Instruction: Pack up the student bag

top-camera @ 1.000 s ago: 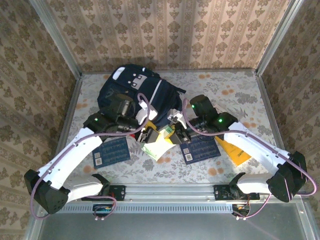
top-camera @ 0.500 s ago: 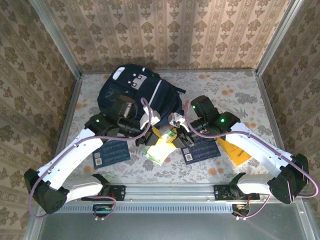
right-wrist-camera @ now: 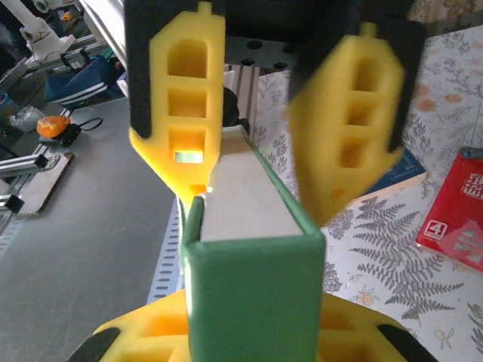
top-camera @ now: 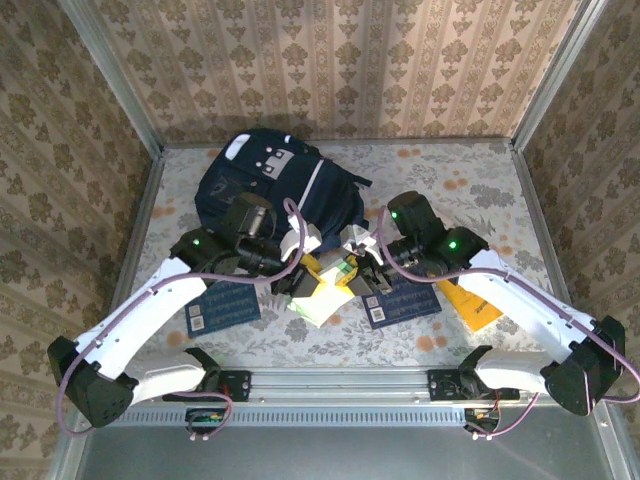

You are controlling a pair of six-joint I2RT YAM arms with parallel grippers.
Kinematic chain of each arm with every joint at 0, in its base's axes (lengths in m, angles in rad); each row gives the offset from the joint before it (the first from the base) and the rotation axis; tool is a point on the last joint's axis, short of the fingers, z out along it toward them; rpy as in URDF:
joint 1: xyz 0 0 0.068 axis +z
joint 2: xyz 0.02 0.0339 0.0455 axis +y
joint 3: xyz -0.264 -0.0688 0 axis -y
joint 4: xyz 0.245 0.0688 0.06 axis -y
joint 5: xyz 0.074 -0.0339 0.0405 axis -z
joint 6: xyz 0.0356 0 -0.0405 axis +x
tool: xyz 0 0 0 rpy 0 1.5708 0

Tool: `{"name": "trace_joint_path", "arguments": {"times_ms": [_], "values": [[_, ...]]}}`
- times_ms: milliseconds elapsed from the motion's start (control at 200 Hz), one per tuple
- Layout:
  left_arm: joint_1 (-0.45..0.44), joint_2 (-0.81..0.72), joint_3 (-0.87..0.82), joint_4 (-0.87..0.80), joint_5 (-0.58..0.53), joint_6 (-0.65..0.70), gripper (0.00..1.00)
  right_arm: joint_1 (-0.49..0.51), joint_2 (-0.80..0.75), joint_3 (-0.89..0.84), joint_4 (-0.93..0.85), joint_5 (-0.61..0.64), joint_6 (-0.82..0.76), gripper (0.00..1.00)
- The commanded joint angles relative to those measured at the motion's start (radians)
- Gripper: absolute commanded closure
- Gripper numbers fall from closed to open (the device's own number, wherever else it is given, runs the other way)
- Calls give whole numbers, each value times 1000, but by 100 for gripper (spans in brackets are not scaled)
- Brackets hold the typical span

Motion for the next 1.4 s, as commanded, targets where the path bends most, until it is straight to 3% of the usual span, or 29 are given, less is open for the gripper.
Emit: {"name": "trace_joint_path", "arguments": {"times_ms": [0, 100, 190, 280, 355, 445, 515, 635, 750, 890, 1070, 1235, 1395], "values": [[0, 3, 0, -19, -6, 24, 77, 0, -32, -8, 60, -56, 1, 100], [1, 18, 12, -20, 41, 28, 99, 0, -29, -12, 80, -42, 23, 100], [4, 21, 20, -5, 77, 23, 100, 0, -49, -40, 146, 34, 62, 100], [23, 8, 22, 41, 98, -11, 100, -3, -109, -111, 284, 164, 143, 58], [70, -31, 0, 172, 132, -113, 100, -9, -180, -197, 471, 282, 271, 34], [124, -114, -86, 487, 107, -345, 100, -34, -257, -306, 710, 424, 477, 19], [135, -174, -163, 716, -16, -511, 100, -57, -287, -367, 860, 510, 680, 14], [122, -202, -273, 1086, -194, -774, 100, -62, -264, -408, 1050, 535, 966, 12], [100, -180, -330, 1281, -353, -932, 100, -50, -216, -457, 1239, 603, 1170, 9], [60, -140, -384, 1430, -502, -1035, 100, 7, -139, -489, 1429, 716, 1310, 8], [30, -72, -399, 1586, -571, -1121, 100, 80, -43, -493, 1571, 898, 1421, 9], [14, -49, -382, 1603, -601, -1146, 100, 115, 39, -475, 1677, 955, 1480, 12], [3, -46, -390, 1631, -635, -1155, 100, 136, 108, -492, 1803, 1052, 1538, 30]]}}
